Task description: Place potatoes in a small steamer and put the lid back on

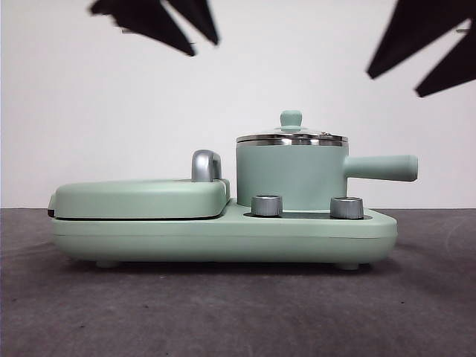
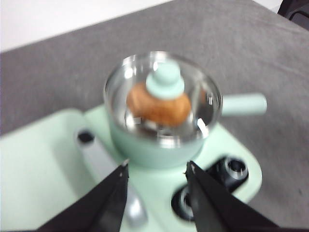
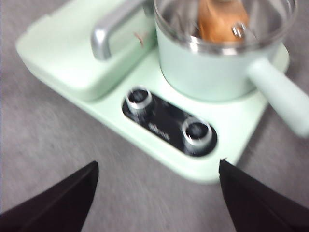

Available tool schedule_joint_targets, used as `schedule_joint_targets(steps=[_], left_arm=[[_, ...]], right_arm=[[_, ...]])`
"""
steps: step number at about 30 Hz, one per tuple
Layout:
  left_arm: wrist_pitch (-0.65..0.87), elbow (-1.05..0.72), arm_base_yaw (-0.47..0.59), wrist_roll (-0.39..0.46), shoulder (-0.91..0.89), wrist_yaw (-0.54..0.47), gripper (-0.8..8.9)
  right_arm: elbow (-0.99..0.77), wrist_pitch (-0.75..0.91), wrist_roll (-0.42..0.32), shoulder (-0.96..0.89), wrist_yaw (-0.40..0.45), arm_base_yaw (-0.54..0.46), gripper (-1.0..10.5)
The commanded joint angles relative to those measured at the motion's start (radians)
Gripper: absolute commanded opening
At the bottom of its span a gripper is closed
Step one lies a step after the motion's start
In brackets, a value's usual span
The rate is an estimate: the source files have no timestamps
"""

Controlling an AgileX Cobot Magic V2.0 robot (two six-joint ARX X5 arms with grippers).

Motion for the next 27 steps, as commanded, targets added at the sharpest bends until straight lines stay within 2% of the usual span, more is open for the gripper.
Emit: schedule_joint_targets(steps=[1, 8, 15, 16, 17, 18, 19, 22, 27], left_arm=[[0.036, -0.122, 0.001, -0.039, -0.113, 0.001, 1.95], [0.029, -0.349, 0.026, -0.108, -0.393, -0.037, 1.91], [-0.107, -0.376, 0.032, -0.101, -0.478, -0.043, 1.81], [-0.121, -0.376, 0.032, -0.098, -0.479, -0.042, 1.22], [-0.130, -0.376, 0.032, -0.098, -0.479, -0.042, -0.06], [-0.135, -0.376, 0.031, -0.104, -0.479, -0.042, 0.20], [-0.135, -0.376, 0.031, -0.105, -0.479, -0.042, 0.14], [-0.132, -0.376, 0.031, -0.106, -0.481, -0.040, 0.19], [-0.129, -0.376, 0.031, -0.106, -0.481, -0.041, 0.19]], right_arm=[[0.005, 0.063, -0.011, 0.037, -0.006, 0.007, 4.0], [0.026, 0.127, -0.010, 0.095, -0.037, 0.007, 4.0], [0.026, 0.149, -0.005, 0.092, -0.039, 0.007, 3.8], [0.026, 0.152, -0.003, 0.089, -0.030, 0.007, 2.8], [0.026, 0.156, -0.003, 0.089, -0.031, 0.007, 1.2], [0.026, 0.159, -0.004, 0.089, -0.032, 0.007, -0.2], [0.026, 0.164, -0.001, 0.089, -0.032, 0.007, 0.3], [0.026, 0.148, 0.015, 0.086, -0.067, 0.008, 0.2], [0.026, 0.173, 0.014, 0.083, -0.061, 0.007, 0.2]])
